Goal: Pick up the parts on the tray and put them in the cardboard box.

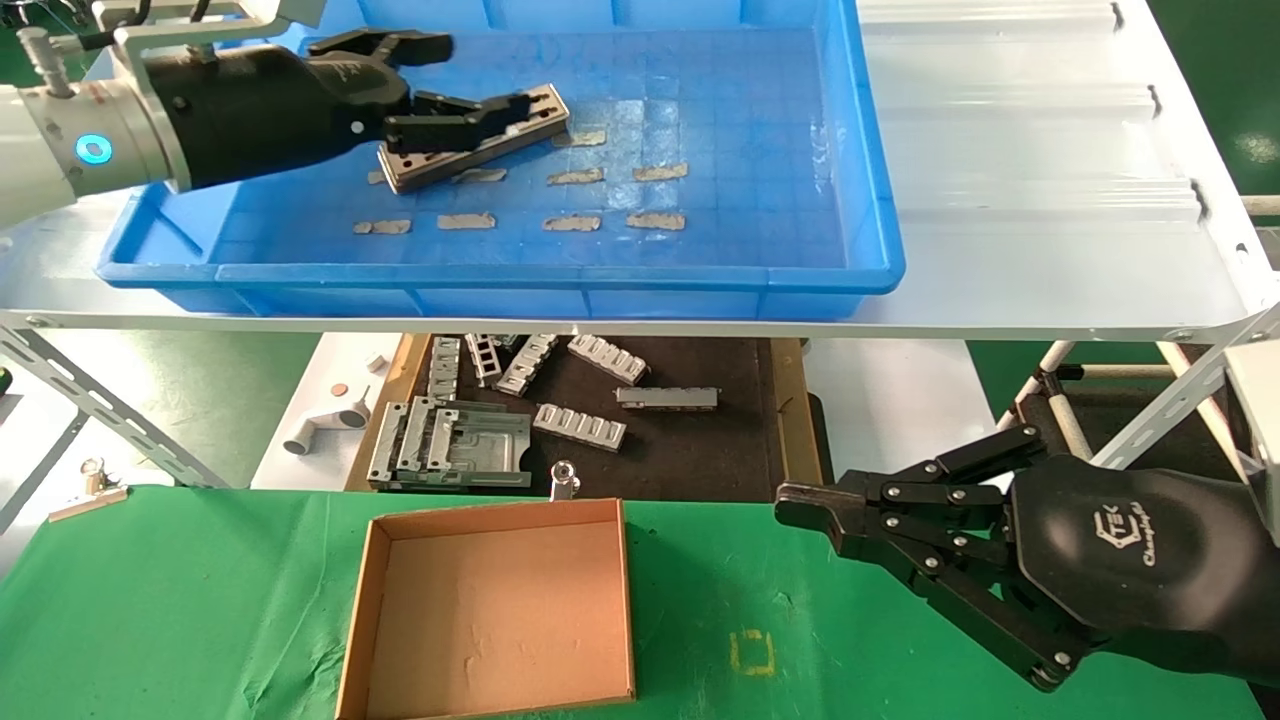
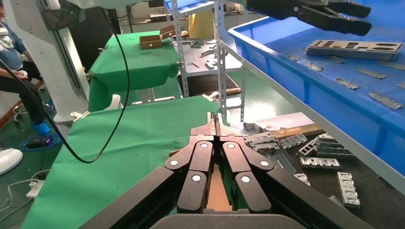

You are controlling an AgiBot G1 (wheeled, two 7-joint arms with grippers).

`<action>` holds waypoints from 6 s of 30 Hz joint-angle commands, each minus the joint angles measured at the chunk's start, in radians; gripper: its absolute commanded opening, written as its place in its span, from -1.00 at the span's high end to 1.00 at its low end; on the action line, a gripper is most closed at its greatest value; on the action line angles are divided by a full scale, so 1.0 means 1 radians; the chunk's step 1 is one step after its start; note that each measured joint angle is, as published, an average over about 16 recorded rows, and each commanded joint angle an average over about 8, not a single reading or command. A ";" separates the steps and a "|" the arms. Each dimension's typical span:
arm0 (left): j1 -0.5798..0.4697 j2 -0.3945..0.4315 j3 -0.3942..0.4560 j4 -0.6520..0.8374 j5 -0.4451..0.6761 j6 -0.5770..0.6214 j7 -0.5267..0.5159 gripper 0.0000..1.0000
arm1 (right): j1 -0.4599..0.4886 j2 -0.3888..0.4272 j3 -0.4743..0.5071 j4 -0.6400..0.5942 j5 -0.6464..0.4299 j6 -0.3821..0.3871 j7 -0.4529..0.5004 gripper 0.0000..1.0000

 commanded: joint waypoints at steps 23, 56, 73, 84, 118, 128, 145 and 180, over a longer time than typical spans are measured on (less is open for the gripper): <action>-0.124 0.026 0.055 0.221 0.085 0.089 0.122 -0.99 | 0.000 0.000 0.000 0.000 0.000 0.000 0.000 1.00; -0.145 0.045 0.058 0.292 0.091 0.073 0.179 1.00 | 0.000 0.000 0.000 0.000 0.000 0.000 0.000 1.00; -0.156 0.045 0.055 0.295 0.087 0.078 0.192 1.00 | 0.000 0.000 0.000 0.000 0.000 0.000 0.000 1.00; -0.197 0.002 0.044 0.252 0.068 0.233 0.232 1.00 | 0.000 0.000 0.000 0.000 0.000 0.000 0.000 1.00; 0.298 -0.496 0.387 -0.837 -0.225 0.218 -0.026 1.00 | 0.000 0.000 0.000 0.000 0.000 0.000 0.000 1.00; 0.494 -0.459 0.454 -0.924 -0.109 -0.050 -0.028 1.00 | 0.000 0.000 0.000 0.000 0.000 0.000 0.000 1.00; 0.522 -0.338 0.484 -0.751 -0.049 -0.122 0.041 -1.00 | 0.000 0.000 0.000 0.000 0.000 0.000 0.000 1.00; 0.524 -0.377 0.314 -0.735 -0.247 0.115 0.022 -1.00 | 0.000 0.000 0.000 0.000 0.000 0.000 0.000 -1.00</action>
